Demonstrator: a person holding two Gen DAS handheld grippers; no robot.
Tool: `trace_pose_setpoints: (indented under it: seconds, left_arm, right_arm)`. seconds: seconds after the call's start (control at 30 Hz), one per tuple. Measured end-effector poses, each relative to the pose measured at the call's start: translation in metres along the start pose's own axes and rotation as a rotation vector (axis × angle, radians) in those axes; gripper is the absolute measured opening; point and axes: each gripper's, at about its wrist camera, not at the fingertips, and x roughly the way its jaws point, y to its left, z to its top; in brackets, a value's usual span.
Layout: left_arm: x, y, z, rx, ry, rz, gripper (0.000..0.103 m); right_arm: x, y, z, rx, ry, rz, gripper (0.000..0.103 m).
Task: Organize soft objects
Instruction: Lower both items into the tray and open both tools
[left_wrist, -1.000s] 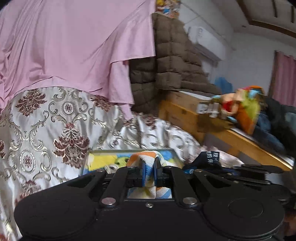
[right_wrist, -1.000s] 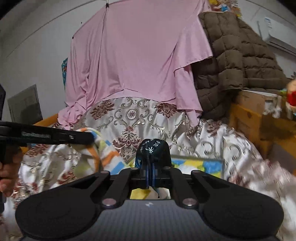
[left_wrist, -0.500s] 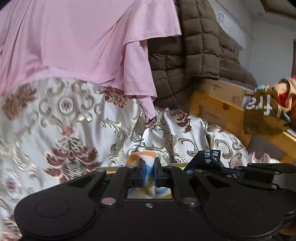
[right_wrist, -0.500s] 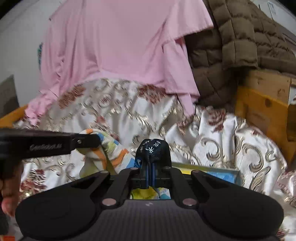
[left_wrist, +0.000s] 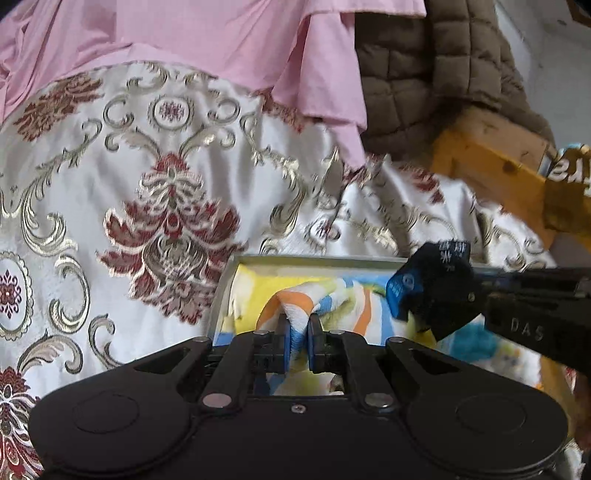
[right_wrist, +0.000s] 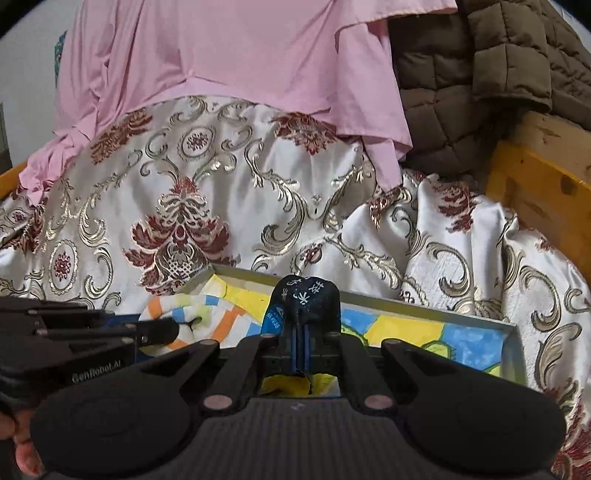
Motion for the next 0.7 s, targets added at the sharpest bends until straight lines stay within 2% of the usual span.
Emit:
trace_pose_setpoints:
  seconds: [0.27, 0.53, 0.6, 0.7]
  left_arm:
    - [0.009, 0.003, -0.012, 0.001, 0.048, -0.002, 0.01]
    - [0.01, -0.001, -0.021, -0.016, 0.032, 0.011, 0.012]
    - [0.009, -0.001, -0.023, -0.022, 0.028, 0.012, 0.014]
    - [0.004, -0.002, -0.031, -0.028, 0.018, 0.006, 0.017]
  right_arm:
    - [0.013, 0.002, -0.014, 0.021, 0.066, -0.016, 0.006]
    - [0.005, 0.0, -0.028, 0.023, 0.072, -0.019, 0.012]
    - [0.002, -0.002, -0.03, 0.027, 0.069, -0.025, 0.014]
    - [-0.003, -0.005, -0.033, 0.026, 0.067, -0.03, 0.025]
